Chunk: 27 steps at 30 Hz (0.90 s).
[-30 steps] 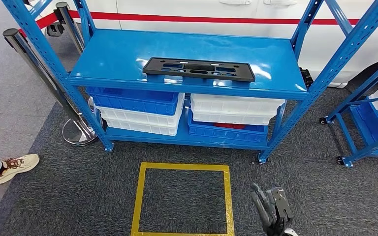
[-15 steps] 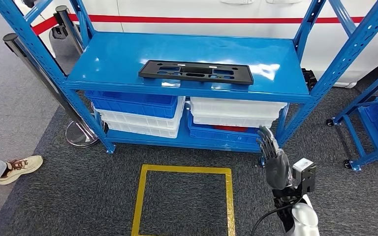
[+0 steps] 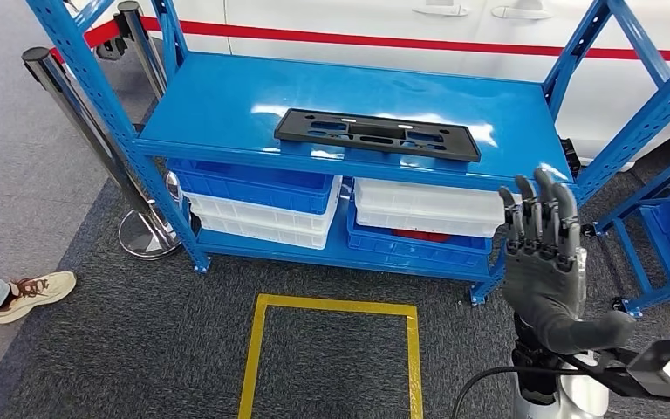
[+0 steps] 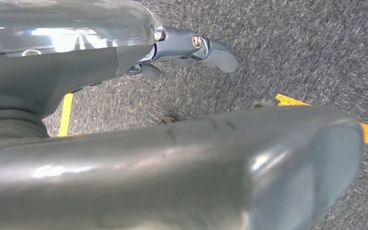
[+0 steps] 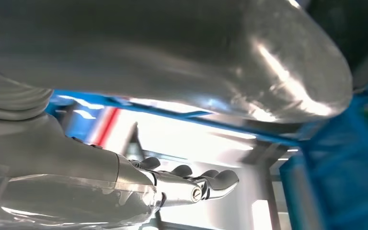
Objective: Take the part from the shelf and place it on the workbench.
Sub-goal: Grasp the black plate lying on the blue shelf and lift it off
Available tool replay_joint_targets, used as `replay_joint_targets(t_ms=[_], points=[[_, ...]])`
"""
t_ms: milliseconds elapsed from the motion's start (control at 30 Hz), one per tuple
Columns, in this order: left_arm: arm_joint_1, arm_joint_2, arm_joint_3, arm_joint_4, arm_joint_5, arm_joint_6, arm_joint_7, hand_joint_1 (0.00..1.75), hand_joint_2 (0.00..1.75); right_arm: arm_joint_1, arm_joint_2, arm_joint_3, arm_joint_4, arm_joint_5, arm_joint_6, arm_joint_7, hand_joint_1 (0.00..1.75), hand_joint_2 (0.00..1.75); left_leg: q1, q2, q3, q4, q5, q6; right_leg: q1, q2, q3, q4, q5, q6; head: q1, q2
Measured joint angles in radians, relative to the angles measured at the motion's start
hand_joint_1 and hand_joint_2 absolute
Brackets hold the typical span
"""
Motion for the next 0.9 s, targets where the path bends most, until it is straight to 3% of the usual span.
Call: replay_joint_targets(t_ms=[67,100,167,233,300,333,433,467,500,600,667,767,833,900], points=[[-0.001,-0.005,0.001,0.003,-0.005,0.000,-0.003,0.00,0.00,0.002,0.011,0.003,-0.065,-0.029,0.030,-0.015,0.00,0.00,-0.009,-0.003,0.011,-0.001,-0.007,0.003,0.013,0.004,0.047,-0.123,0.081,-0.028,-0.001,0.000],[-0.003,-0.007,0.001,0.004,-0.007,-0.001,-0.004,0.00,0.00,0.003,0.016,0.004,-0.097,-0.043,0.046,-0.021,0.00,0.00,-0.012,-0.005,0.014,0.000,-0.010,0.002,0.019,0.006,0.071,-0.182,0.108,-0.040,-0.003,0.000],[-0.007,-0.013,0.003,0.007,-0.012,-0.002,-0.008,0.00,0.00,0.006,0.028,0.006,-0.160,-0.071,0.077,-0.036,0.00,0.00,-0.012,-0.006,0.012,0.000,-0.013,-0.003,0.028,0.009,0.093,-0.242,0.121,-0.054,-0.005,0.000],[-0.009,-0.014,0.007,0.010,-0.015,-0.004,-0.013,0.00,0.00,0.009,0.039,0.008,-0.211,-0.096,0.108,-0.049,0.00,0.00,-0.012,-0.005,0.011,-0.003,-0.014,-0.012,0.026,0.009,0.098,-0.259,0.122,-0.052,-0.005,0.000],[-0.010,-0.015,0.009,0.012,-0.019,-0.008,-0.020,0.00,0.00,0.013,0.047,0.012,-0.249,-0.115,0.134,-0.058,0.00,0.00,-0.012,-0.003,0.004,0.023,-0.035,-0.023,0.016,0.006,0.111,-0.280,0.128,-0.050,-0.006,0.000],[-0.011,-0.016,0.011,0.012,-0.020,-0.010,-0.023,0.00,0.00,0.015,0.051,0.014,-0.263,-0.121,0.144,-0.060,0.00,0.00,-0.011,-0.002,-0.012,0.062,-0.059,-0.029,0.010,0.004,0.118,-0.289,0.131,-0.049,-0.006,0.000],[-0.012,-0.016,0.017,0.015,-0.021,-0.013,-0.031,0.00,0.00,0.023,0.056,0.019,-0.285,-0.125,0.153,-0.060,0.00,0.00,0.006,0.001,-0.102,0.242,-0.134,-0.049,0.007,0.000,0.121,-0.291,0.130,-0.047,-0.006,0.000],[-0.011,-0.016,0.018,0.015,-0.021,-0.013,-0.033,0.00,0.00,0.026,0.056,0.021,-0.289,-0.125,0.154,-0.060,0.00,0.00,0.012,0.002,-0.118,0.267,-0.133,-0.055,0.005,0.000,0.122,-0.290,0.129,-0.045,-0.006,0.000],[-0.011,-0.016,0.020,0.016,-0.021,-0.012,-0.034,0.00,0.00,0.029,0.056,0.022,-0.293,-0.124,0.154,-0.060,0.00,0.00,0.018,0.003,-0.115,0.253,-0.111,-0.061,0.002,0.000,0.124,-0.289,0.126,-0.041,-0.006,0.000],[-0.013,-0.017,0.024,0.017,-0.021,-0.011,-0.035,0.00,0.00,0.031,0.056,0.023,-0.303,-0.124,0.154,-0.060,0.00,0.00,0.029,0.005,-0.032,0.068,-0.012,-0.075,-0.007,0.001,0.127,-0.274,0.114,-0.022,-0.007,0.000],[-0.015,-0.018,0.024,0.019,-0.020,-0.013,-0.035,0.00,0.00,0.032,0.057,0.025,-0.310,-0.123,0.154,-0.060,0.00,0.00,0.027,0.003,-0.006,0.010,0.001,-0.064,-0.005,0.002,0.124,-0.266,0.109,-0.008,-0.006,0.000],[-0.015,-0.018,0.026,0.020,-0.015,-0.017,-0.030,0.00,0.00,0.036,0.058,0.027,-0.314,-0.124,0.154,-0.060,0.00,0.00,0.023,0.001,-0.007,0.007,0.001,-0.037,-0.007,0.003,0.123,-0.264,0.107,0.007,-0.004,0.000],[-0.016,-0.018,0.029,0.020,-0.013,-0.017,-0.023,0.00,0.00,0.039,0.058,0.027,-0.315,-0.125,0.155,-0.060,0.00,0.00,0.023,0.002,-0.008,0.003,0.005,-0.022,-0.009,0.004,0.100,-0.212,0.070,0.013,-0.004,0.000],[-0.016,-0.018,0.031,0.021,-0.014,-0.017,-0.017,0.00,0.00,0.044,0.058,0.027,-0.315,-0.126,0.159,-0.060,0.00,0.00,0.020,0.002,-0.011,0.002,0.006,-0.014,-0.008,0.004,0.040,-0.084,0.004,0.015,-0.003,0.000]])
